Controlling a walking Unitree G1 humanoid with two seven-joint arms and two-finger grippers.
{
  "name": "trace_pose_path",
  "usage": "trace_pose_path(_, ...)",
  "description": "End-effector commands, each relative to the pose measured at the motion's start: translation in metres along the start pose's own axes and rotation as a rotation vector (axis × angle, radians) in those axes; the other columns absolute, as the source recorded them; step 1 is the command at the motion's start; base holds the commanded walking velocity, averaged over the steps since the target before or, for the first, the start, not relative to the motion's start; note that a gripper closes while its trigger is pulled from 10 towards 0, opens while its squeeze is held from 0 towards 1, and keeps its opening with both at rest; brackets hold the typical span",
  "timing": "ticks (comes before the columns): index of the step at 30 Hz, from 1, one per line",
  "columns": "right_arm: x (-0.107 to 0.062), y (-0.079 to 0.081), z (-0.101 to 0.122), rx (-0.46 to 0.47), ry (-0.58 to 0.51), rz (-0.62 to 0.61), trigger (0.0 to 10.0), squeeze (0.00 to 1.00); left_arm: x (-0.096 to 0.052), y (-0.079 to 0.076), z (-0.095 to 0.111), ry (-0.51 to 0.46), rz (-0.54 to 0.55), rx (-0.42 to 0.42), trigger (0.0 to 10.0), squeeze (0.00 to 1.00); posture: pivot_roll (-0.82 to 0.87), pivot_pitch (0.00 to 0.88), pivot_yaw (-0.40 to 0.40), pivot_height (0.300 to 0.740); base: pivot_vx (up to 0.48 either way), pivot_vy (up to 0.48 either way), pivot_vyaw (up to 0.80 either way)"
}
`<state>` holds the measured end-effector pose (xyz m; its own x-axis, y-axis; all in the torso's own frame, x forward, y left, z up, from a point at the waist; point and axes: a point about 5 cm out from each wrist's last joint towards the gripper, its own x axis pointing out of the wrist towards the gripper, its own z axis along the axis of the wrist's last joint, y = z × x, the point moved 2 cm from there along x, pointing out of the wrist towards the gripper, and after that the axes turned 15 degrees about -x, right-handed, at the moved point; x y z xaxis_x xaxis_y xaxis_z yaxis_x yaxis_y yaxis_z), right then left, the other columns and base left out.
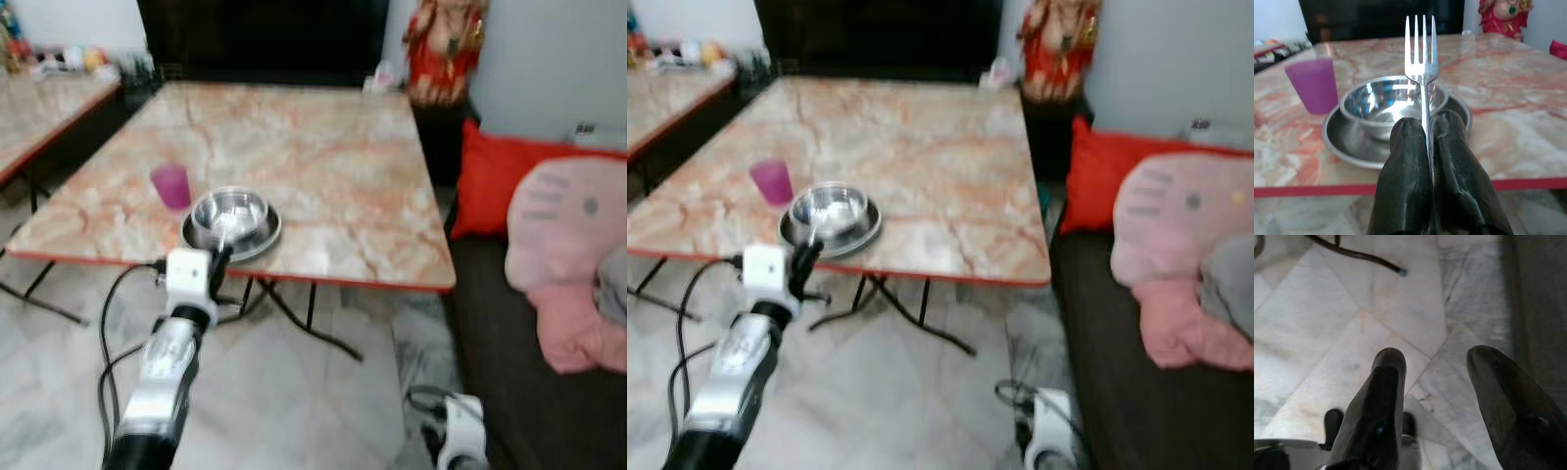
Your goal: Setting the table
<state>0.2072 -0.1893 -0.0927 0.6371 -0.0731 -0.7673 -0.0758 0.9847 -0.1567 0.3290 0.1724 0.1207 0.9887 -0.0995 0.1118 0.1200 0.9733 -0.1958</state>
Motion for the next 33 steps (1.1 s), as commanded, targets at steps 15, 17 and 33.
trace_pose_path(15,-0.0002,-0.0042,-0.0004,0.002,0.001,-0.008,10.0,0.00,0.0011,-0.0062,-0.0020,0.021,-0.032,-0.033,10.0,0.00,0.08,0.000,0.000,0.740,0.000,0.000,0.00)
trace_pose_path(17,-0.0001,-0.0040,-0.0007,0.003,0.004,-0.006,10.0,0.00,0.0014,-0.0056,-0.0017,0.021,-0.029,-0.031,10.0,0.00,0.08,0.000,0.000,0.740,0.000,0.000,-0.30)
trace_pose_path(33,-0.0001,-0.0041,0.0001,-0.009,-0.001,-0.003,10.0,0.00,0.0008,-0.0035,-0.0008,0.015,-0.017,-0.025,10.0,0.00,0.08,0.000,-0.004,0.740,0.038,0.000,-0.24)
